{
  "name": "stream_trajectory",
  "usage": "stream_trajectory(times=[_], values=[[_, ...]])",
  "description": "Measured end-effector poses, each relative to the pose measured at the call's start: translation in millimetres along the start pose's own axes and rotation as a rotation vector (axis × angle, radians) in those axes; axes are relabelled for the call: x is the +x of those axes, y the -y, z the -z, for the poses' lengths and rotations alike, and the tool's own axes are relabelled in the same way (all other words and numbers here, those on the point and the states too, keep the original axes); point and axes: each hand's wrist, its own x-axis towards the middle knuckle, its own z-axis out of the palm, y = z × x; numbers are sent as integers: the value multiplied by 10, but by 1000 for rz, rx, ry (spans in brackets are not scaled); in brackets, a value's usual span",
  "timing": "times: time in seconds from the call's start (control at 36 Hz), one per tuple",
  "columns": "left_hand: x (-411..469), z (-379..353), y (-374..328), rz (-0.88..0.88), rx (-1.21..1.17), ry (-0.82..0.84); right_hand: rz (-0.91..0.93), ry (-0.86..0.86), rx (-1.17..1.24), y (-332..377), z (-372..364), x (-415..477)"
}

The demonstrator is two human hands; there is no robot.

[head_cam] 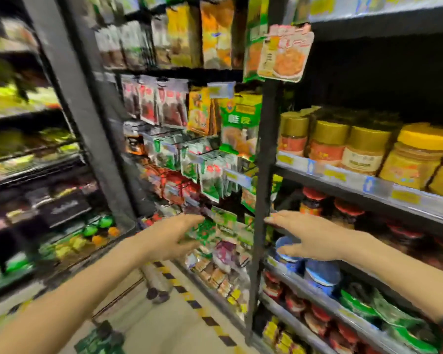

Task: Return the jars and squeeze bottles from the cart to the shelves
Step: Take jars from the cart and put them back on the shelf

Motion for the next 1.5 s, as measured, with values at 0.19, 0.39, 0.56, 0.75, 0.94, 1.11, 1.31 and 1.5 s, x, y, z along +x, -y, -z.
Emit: stream_trajectory(times=[0.19,0.39,0.56,0.75,0.94,1.11,1.31,1.5], values=[[-659,-98,930,347,-60,-27,275,55,-22,711,186,1319],[-1059,-151,1695,622,-38,-39,483,72,-26,1294,238,2528],[-1235,-197,2170,826,-90,-37,630,106,-23,1720,270,3386],[-1397,-327,2643,1009,-138,-30,732,143,-30,2199,339,4157],[-1504,-474,3414,1047,-200,-28,808,168,-45,2741,286,4944],[-1542,-569,4309,1030,-174,14,765,213,-31,3173,178,5658],[-1504,-563,5291,951,-229,35,675,201,24,3545,53,6365],[-1288,-717,6061,919,-314,104,576,271,50,3730,-30,6875]])
